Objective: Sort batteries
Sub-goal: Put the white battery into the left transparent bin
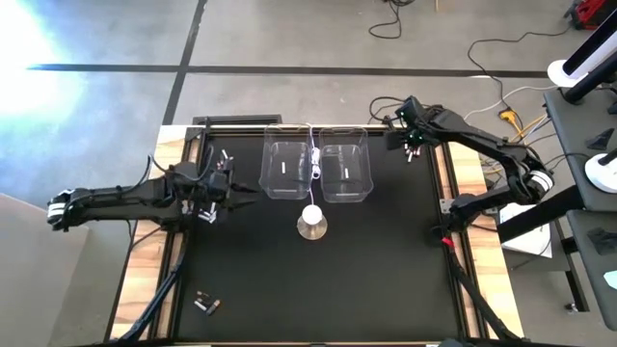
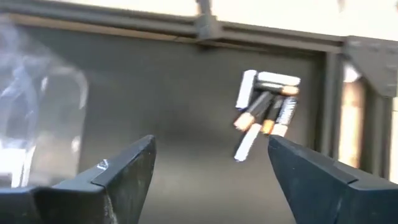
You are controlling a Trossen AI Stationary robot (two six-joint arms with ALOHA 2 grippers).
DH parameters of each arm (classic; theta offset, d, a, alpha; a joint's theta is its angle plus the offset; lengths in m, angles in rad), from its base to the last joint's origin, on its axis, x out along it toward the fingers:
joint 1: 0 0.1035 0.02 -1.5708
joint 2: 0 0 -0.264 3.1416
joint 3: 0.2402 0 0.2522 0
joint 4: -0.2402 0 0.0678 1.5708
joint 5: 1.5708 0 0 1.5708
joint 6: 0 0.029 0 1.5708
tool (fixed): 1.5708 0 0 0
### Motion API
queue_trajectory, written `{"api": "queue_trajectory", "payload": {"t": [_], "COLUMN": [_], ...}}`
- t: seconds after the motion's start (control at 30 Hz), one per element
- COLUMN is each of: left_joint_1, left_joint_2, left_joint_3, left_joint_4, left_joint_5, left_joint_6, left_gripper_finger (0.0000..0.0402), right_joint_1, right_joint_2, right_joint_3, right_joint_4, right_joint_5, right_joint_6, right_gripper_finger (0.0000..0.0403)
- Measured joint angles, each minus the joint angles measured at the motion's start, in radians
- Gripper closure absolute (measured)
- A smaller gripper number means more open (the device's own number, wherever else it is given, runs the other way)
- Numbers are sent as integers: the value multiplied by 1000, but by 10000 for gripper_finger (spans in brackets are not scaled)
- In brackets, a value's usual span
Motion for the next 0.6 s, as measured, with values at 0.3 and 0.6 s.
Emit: {"api": "queue_trajectory", "payload": {"t": [0.3,0.6], "left_joint_1": [-46,-46], "left_joint_2": [-28,-68], "left_joint_3": [-95,-94], "left_joint_4": [78,41], "left_joint_5": [0,-2], "left_joint_6": [-22,-11], "left_gripper_finger": [285,285], "right_joint_1": [-11,-72], "right_joint_2": [119,302], "right_joint_3": [1,102], "right_joint_4": [76,91], "right_joint_5": [-8,-101], "right_joint_6": [51,40], "right_gripper_finger": [143,179]}}
